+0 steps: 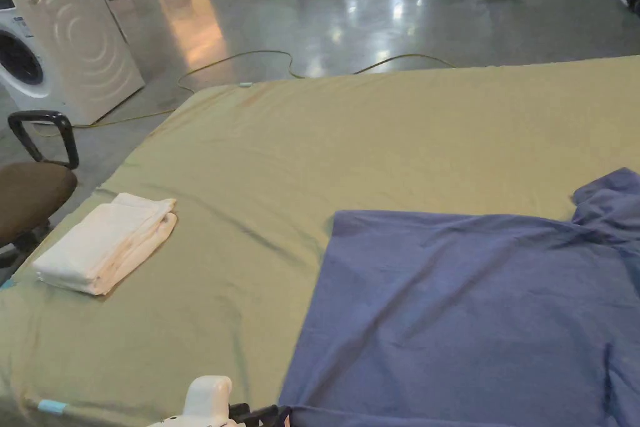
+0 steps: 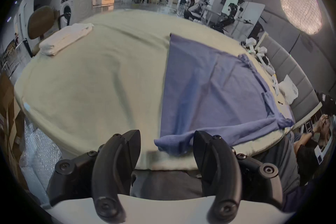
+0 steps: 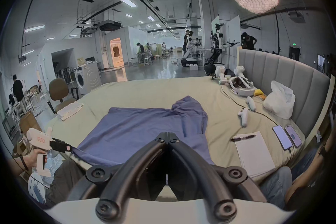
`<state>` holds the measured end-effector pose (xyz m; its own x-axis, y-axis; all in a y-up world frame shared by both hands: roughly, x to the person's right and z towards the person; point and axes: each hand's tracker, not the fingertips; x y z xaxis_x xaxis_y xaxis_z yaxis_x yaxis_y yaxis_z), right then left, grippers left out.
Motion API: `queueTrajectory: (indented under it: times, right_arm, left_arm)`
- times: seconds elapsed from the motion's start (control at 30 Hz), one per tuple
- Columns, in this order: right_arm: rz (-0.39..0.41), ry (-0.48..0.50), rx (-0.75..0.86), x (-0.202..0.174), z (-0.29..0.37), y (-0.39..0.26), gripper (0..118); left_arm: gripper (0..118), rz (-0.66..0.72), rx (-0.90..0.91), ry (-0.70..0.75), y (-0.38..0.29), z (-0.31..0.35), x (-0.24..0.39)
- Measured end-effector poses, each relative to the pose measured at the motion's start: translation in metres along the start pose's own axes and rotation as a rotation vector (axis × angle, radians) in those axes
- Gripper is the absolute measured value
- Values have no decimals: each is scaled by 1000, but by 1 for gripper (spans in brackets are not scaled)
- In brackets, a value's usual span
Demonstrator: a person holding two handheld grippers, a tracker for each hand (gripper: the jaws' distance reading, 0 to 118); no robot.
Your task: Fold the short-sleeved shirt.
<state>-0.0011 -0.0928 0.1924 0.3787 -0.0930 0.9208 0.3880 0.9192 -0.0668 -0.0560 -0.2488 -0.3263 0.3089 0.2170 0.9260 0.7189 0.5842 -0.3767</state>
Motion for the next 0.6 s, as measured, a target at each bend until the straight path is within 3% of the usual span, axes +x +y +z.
queueTrajectory:
  times: [0.13, 0.2, 0.23, 0.4, 0.5, 0.57, 0.6]
  right_arm:
    - [-3, -32, -21, 3, 3, -4, 0]
    - [-8, -43, -29, 4, 3, -6, 0]
    - [-12, -49, -32, 6, 3, -7, 0]
    - [-24, -78, -50, 12, 3, -11, 0]
    - [-34, -148, -93, 26, -4, -15, 4]
    - [-86, -157, -179, 50, -19, -22, 65]
    - [-109, -154, -207, 64, -29, -29, 84]
  left_arm:
    - [61, -41, -35, -14, 3, -17, 6]
    - [34, -39, -52, -18, 6, -22, 11]
    - [26, -41, -56, -15, 7, -25, 13]
    - [18, -132, -123, 17, 8, -42, 25]
    - [17, -161, -157, 38, 9, -48, 29]
    - [18, -173, -187, 42, 8, -56, 33]
    - [17, -179, -189, 48, 9, -56, 37]
